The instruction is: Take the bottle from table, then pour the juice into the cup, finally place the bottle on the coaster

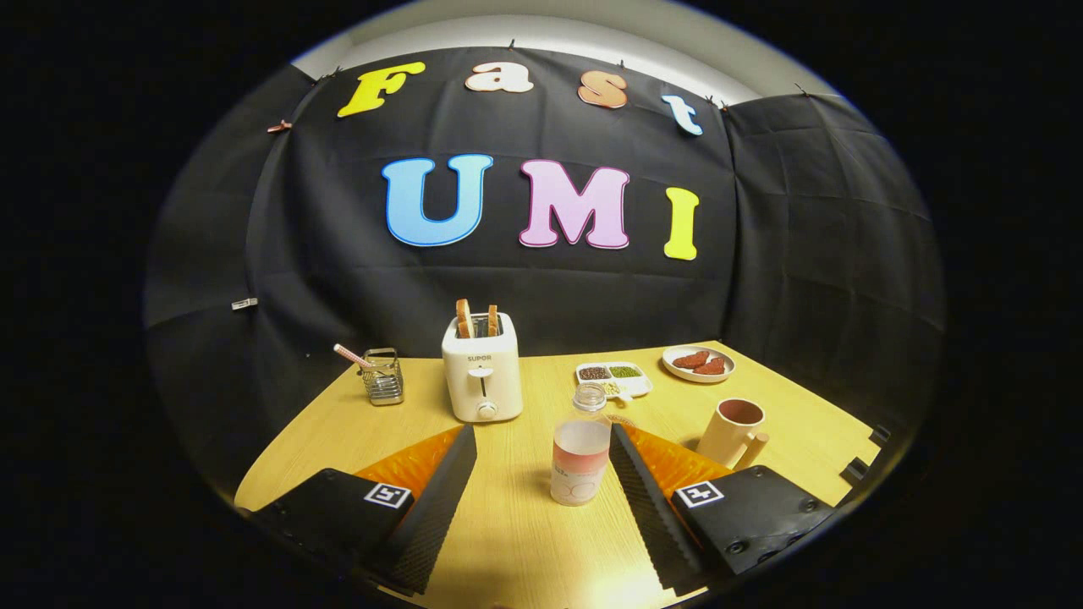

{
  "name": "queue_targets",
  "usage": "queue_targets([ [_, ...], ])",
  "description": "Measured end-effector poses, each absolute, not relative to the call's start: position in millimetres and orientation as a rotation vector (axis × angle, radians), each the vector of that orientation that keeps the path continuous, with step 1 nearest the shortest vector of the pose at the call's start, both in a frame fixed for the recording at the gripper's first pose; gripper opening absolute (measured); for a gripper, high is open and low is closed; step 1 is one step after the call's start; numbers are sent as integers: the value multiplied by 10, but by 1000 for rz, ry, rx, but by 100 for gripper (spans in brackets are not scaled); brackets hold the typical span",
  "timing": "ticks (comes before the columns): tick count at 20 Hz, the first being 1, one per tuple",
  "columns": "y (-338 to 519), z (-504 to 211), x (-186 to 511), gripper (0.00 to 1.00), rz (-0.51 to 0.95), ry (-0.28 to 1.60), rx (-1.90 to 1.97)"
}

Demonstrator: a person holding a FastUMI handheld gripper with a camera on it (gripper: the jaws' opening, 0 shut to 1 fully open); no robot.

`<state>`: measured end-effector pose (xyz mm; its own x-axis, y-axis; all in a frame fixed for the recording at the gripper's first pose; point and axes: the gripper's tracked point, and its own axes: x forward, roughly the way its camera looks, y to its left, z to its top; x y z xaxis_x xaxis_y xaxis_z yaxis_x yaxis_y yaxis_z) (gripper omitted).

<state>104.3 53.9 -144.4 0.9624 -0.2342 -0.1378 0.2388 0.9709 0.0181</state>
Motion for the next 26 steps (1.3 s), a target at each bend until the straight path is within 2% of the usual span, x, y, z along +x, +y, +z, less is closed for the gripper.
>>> queue_targets([
  [14,209,-2209,1591,97,-324,205,3],
  [26,-2,-2457,2080,95,-367,215,16],
])
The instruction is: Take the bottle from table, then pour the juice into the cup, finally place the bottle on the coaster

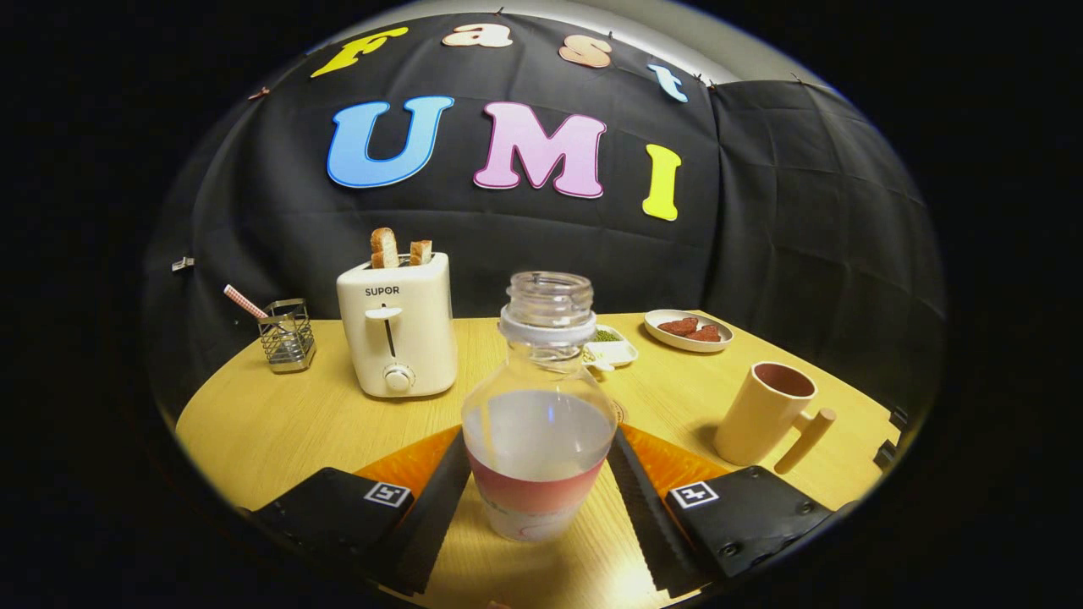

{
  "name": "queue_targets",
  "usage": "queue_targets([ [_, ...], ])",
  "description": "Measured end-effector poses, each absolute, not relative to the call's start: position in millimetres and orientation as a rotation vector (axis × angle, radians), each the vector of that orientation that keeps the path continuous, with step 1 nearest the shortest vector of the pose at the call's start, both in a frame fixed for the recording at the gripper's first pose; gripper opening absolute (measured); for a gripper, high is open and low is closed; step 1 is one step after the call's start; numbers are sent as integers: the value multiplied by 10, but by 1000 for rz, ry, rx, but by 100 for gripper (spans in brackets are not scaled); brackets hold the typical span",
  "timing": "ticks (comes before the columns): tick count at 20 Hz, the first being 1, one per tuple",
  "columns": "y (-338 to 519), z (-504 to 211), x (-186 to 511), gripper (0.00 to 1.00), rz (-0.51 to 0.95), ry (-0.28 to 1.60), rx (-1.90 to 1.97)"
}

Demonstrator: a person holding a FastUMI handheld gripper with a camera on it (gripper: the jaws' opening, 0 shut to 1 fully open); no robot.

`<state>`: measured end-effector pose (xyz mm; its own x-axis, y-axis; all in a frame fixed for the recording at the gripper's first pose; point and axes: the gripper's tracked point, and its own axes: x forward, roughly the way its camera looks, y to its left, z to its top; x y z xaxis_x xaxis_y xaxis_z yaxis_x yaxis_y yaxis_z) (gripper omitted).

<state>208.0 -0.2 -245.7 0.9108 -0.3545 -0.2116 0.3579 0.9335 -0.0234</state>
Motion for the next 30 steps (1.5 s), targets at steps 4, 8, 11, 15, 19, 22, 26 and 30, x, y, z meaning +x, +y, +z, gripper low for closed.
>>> queue_targets([
  [4,26,-2425,2113,81,-365,204,14],
  [8,36,-2408,2101,77,-359,201,3],
  [11,32,-2416,2073,75,-349,215,12],
  [15,0,-2440,2043,73,-367,241,35],
  [19,-13,-2411,2003,70,-353,259,43],
  [22,16,-2308,1943,70,-339,259,63],
  [26,57,-1980,1883,70,-291,236,91],
  [30,-104,-1686,1795,70,-296,207,162],
])
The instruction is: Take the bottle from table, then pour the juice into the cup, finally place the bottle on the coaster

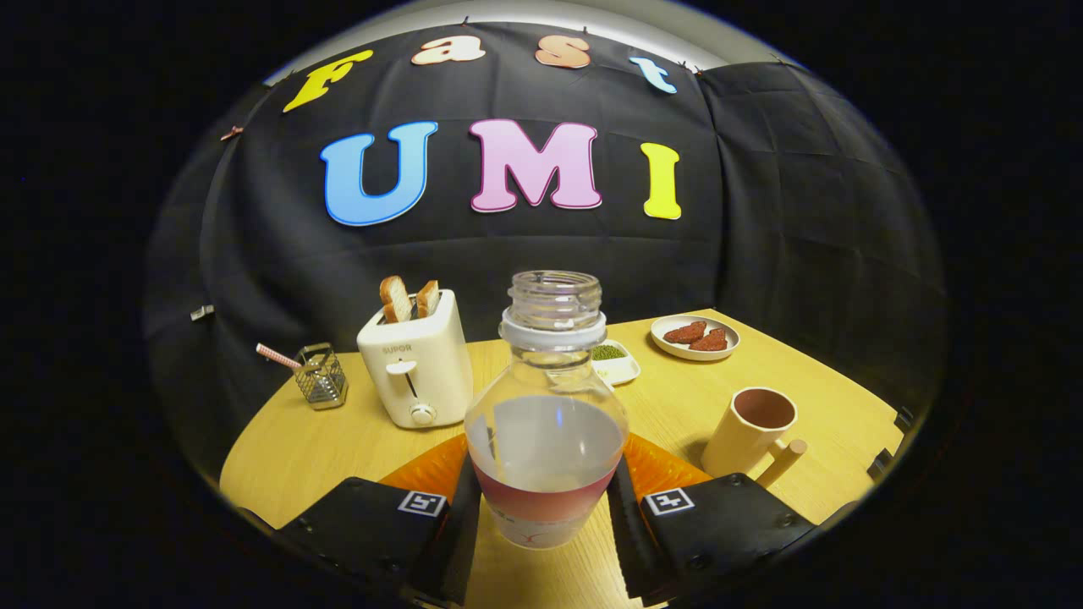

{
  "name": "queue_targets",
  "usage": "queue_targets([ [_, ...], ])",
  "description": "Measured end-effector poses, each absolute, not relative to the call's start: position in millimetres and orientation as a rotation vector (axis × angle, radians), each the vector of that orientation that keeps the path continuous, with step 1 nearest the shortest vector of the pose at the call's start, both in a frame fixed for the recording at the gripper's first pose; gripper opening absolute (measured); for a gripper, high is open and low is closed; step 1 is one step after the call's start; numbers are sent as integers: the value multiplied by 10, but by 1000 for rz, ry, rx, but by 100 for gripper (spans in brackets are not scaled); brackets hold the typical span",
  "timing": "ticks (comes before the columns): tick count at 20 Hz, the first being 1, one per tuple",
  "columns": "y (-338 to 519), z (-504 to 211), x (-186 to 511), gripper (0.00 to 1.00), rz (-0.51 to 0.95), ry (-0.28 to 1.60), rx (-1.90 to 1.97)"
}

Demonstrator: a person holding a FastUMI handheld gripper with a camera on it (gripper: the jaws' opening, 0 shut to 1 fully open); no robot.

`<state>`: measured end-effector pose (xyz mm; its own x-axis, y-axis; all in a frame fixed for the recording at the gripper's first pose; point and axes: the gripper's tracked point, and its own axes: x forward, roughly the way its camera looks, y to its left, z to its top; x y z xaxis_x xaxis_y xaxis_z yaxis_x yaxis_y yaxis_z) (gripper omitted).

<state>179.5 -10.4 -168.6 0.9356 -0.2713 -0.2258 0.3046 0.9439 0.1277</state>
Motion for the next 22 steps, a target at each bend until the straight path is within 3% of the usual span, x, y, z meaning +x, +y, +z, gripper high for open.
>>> queue_targets([
  [16,-931,-1611,1869,70,-224,279,854],
  [22,-928,-1776,1964,70,-163,387,1093],
])
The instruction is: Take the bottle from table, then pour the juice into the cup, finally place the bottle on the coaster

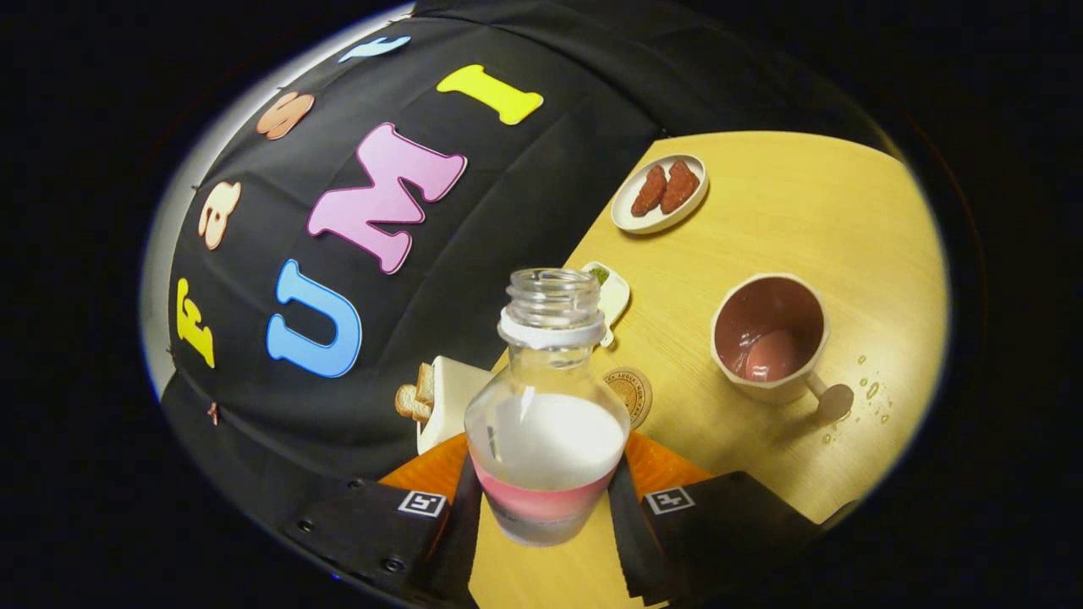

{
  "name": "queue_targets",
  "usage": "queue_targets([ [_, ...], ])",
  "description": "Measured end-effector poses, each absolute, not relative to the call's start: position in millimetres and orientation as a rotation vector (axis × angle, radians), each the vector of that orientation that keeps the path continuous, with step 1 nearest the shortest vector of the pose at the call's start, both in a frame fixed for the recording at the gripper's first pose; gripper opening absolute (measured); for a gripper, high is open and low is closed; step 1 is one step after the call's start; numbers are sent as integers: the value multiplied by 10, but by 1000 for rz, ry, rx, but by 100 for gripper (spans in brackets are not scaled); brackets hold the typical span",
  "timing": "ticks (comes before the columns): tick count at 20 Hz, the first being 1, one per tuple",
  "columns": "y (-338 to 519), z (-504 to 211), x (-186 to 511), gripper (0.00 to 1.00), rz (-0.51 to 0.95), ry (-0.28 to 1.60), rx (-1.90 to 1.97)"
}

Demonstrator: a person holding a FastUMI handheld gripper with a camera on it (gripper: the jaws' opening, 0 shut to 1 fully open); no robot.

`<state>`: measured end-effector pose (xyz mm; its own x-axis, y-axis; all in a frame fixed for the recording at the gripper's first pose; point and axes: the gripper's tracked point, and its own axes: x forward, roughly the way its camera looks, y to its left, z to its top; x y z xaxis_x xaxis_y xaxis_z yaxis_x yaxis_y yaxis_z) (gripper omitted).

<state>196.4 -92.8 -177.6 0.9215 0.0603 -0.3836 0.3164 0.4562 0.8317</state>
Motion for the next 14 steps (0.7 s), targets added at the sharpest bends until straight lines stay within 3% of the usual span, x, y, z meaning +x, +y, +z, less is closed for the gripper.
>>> queue_targets([
  [14,-1059,-1997,2031,70,-258,379,1561],
])
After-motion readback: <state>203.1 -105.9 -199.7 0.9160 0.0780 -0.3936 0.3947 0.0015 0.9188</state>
